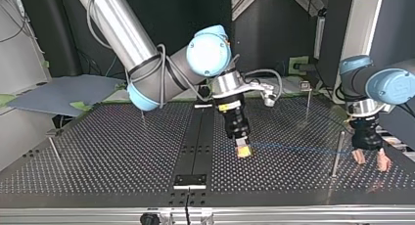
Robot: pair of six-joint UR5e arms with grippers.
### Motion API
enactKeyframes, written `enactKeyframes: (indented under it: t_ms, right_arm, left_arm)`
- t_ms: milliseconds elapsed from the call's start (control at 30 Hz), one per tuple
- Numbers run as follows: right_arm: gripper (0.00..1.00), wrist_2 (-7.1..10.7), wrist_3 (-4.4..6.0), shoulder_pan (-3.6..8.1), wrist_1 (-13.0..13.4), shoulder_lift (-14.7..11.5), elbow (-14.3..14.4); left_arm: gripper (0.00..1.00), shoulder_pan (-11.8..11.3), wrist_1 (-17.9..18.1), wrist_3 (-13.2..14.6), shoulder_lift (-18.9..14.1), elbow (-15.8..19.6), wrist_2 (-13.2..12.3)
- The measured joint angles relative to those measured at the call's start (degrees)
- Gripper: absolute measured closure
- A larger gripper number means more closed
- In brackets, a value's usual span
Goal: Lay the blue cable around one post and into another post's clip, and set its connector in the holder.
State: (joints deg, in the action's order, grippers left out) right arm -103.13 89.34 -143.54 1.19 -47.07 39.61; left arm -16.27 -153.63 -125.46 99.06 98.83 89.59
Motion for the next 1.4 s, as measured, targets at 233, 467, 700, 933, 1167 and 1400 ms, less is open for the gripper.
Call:
enactKeyframes:
  t_ms: [233, 467, 700, 933, 1167, 1400]
  right_arm:
    - [0.99, -3.79, -0.20, 0.73, -1.66, -0.08, 3.82]
    - [0.99, -7.96, 1.72, 0.83, 1.89, -0.32, 8.03]
    - [0.99, -9.37, 5.32, 1.47, 5.86, -0.51, 12.03]
    - [0.99, -9.54, 6.82, 3.97, 10.17, -0.53, 16.35]
    - [0.99, -10.40, 8.76, 7.15, 14.09, -0.53, 20.25]
    - [0.99, -13.75, 7.81, 8.19, 18.01, -0.47, 24.18]
  left_arm:
    - [0.00, 0.33, -0.05, -0.35, 0.02, 0.10, -0.46]
    - [0.00, 0.50, -0.04, -0.94, 0.05, 0.12, -0.64]
    - [0.00, 0.60, -0.07, -1.19, 0.03, 0.12, -0.65]
    - [0.00, 0.59, -0.03, -1.55, 0.03, 0.12, -0.69]
    - [0.00, 0.60, -0.05, -1.92, 0.02, 0.12, -1.14]
    - [0.00, 0.60, 0.02, -2.22, 0.02, 0.12, -1.67]
